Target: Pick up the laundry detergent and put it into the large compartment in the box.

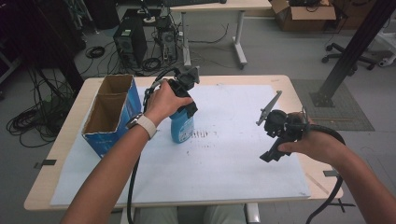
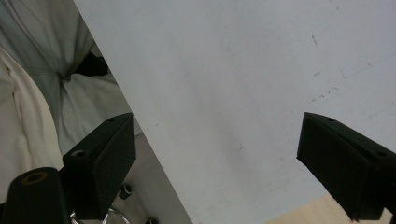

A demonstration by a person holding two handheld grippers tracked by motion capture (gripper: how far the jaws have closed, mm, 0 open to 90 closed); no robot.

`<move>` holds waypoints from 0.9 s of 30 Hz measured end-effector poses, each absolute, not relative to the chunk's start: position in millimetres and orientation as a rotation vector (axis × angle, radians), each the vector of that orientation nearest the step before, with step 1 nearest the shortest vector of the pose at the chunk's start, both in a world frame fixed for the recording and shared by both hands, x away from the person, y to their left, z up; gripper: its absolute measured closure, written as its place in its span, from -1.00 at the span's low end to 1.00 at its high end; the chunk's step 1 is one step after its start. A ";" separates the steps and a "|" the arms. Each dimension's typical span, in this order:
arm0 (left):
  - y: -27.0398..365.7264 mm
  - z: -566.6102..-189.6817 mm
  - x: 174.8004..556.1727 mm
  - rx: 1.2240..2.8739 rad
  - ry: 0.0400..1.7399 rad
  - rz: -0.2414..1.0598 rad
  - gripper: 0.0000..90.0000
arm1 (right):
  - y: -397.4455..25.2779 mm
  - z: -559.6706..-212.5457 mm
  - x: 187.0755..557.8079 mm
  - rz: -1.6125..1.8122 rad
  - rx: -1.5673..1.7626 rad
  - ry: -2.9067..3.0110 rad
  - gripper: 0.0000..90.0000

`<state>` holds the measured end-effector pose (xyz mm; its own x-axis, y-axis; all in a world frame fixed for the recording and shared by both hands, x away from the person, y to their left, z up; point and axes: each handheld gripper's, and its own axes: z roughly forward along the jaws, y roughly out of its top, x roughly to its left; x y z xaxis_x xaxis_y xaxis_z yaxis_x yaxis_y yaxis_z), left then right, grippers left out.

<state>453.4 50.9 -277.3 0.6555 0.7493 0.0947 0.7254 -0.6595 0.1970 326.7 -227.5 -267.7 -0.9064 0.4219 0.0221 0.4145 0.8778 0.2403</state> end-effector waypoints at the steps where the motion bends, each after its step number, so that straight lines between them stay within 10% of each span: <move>1: 50.9 -277.3 453.4 2.728 1.222 0.253 -0.84 | -227.5 -268.0 326.7 0.374 0.671 3.015 -0.74; 27: 50.1 -285.8 455.9 2.735 1.231 0.239 -0.55 | -229.9 -268.6 326.3 0.381 0.676 3.012 -0.74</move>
